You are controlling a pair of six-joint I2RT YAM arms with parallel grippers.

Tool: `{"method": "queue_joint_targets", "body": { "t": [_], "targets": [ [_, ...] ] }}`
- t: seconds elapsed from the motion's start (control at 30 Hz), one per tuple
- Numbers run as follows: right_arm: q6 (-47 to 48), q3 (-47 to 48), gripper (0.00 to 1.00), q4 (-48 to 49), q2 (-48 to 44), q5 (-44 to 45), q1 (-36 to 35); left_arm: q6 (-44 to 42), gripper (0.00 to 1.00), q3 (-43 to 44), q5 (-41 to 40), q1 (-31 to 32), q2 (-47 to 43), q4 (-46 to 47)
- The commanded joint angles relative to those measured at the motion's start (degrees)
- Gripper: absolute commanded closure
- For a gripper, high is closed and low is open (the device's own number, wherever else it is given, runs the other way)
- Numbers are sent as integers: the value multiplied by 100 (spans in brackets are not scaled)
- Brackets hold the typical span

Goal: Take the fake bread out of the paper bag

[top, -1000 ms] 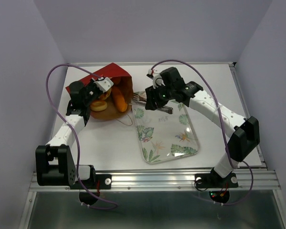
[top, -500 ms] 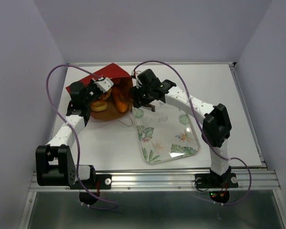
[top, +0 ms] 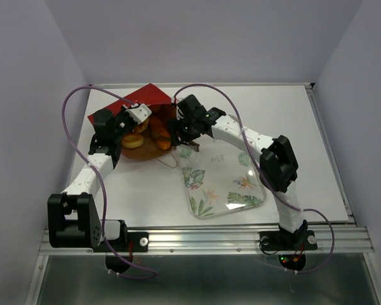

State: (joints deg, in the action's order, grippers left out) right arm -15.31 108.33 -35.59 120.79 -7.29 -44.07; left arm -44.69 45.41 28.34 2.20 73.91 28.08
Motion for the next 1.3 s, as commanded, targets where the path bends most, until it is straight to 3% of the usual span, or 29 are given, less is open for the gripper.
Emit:
{"method": "queue_joint_targets", "body": {
  "t": [0.0,0.17,0.4,0.43,0.73,0.9,1.27],
  "targets": [
    [-235,267,32,184,67,-36,-93,83,100,21,128,44,-237,541],
    [-288,320,35,193,243,-150,-93,109,100,29,128,53,-245,541],
    [-306,443,48,149,252,-326,-153,171,100,73,67,62,-201,541],
    [-306,408,54,141,217,-317,-154,197,100,82,67,62,-201,541],
    [-376,373,83,132,-266,-97,-154,311,100,161,-135,114,-140,541],
    [-306,4,84,141,-960,-167,-154,294,100,161,-285,114,-122,541],
    [-218,-1797,86,562,-3060,-624,-154,347,100,223,-382,123,-17,532]
  ]
}}
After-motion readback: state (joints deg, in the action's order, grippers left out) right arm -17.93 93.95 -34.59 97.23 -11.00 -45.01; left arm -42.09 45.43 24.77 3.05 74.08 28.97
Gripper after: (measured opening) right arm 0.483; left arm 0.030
